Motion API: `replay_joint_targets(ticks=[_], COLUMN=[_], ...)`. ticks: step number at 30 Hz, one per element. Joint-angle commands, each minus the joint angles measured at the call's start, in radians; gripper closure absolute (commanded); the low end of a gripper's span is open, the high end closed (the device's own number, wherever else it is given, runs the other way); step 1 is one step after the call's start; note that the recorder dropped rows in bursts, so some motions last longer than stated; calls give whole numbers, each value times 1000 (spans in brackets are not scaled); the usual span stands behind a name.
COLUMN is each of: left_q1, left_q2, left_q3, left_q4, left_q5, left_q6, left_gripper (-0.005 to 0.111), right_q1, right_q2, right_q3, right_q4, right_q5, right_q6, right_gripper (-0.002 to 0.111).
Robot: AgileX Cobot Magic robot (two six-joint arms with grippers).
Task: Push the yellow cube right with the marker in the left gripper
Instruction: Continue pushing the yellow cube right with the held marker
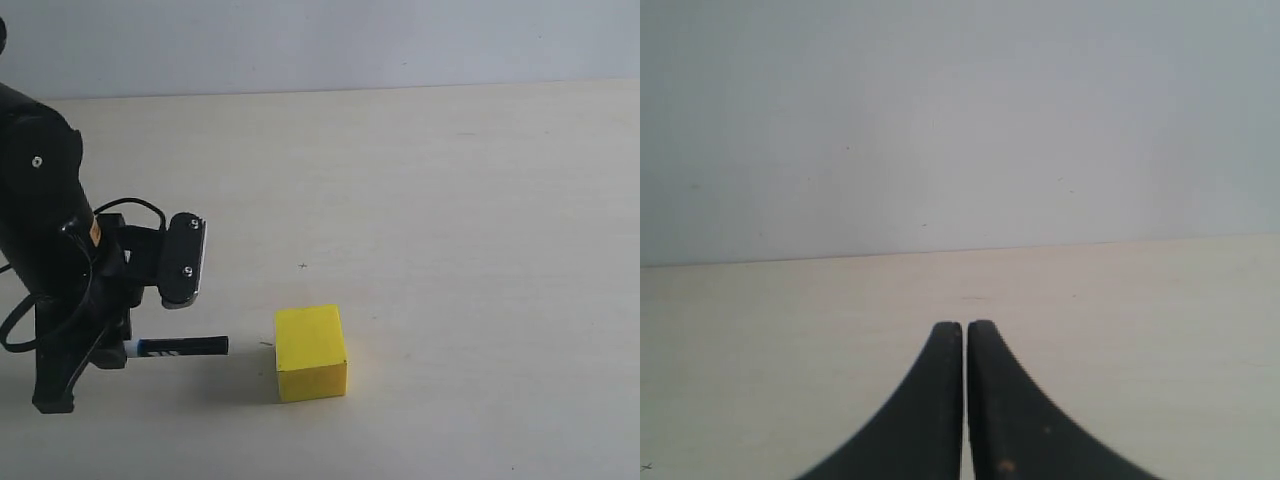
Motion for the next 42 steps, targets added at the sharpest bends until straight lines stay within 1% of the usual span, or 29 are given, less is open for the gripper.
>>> replay_joint_targets(ticks=[1, 7, 10, 12, 14, 16, 18, 21, 23, 27, 30, 34, 36, 39, 42], left_q1=[-35, -87, -112, -138, -169, -179, -177, -156, -143, -118, -118, -134, -153, -180, -210], left_q2=[2, 87, 124, 140, 147, 149, 149, 149, 149, 149, 149, 149, 156, 193, 246], left_q3=[-7, -49, -92, -126, -153, -169, -176, -176, -176, -176, -166, -166, -172, -217, -285], left_q4=[-5, -7, -49, -86, -90, -79, -75, -56, -31, -29, -21, -36, -47, -108, -115], left_q5=[-11, -14, -33, -43, -50, -43, -36, -14, 23, 106, 123, 46, 1, 2, 20], left_q6=[-64, -91, -91, -89, -89, -87, -87, -87, -87, -91, -94, -115, -115, -111, -111], left_gripper=[107, 107, 107, 107, 107, 107, 107, 107, 107, 107, 107, 107, 107, 107, 107], right_q1=[-3, -3, -3, -3, -3, -3, -3, -3, -3, -3, -3, -3, -3, -3, -3], right_q2=[-6, -6, -6, -6, -6, -6, -6, -6, -6, -6, -6, -6, -6, -6, -6], right_q3=[5, 5, 5, 5, 5, 5, 5, 5, 5, 5, 5, 5, 5, 5, 5], right_q4=[-5, -5, -5, -5, -5, -5, -5, -5, -5, -5, -5, -5, -5, -5, -5], right_q5=[-8, -8, -8, -8, -8, -8, -8, -8, -8, -8, -8, -8, -8, -8, -8], right_q6=[-9, -9, -9, -9, -9, -9, -9, -9, -9, -9, -9, -9, -9, -9, -9], right_gripper=[106, 106, 106, 106, 106, 106, 106, 106, 106, 106, 106, 106, 106, 106, 106])
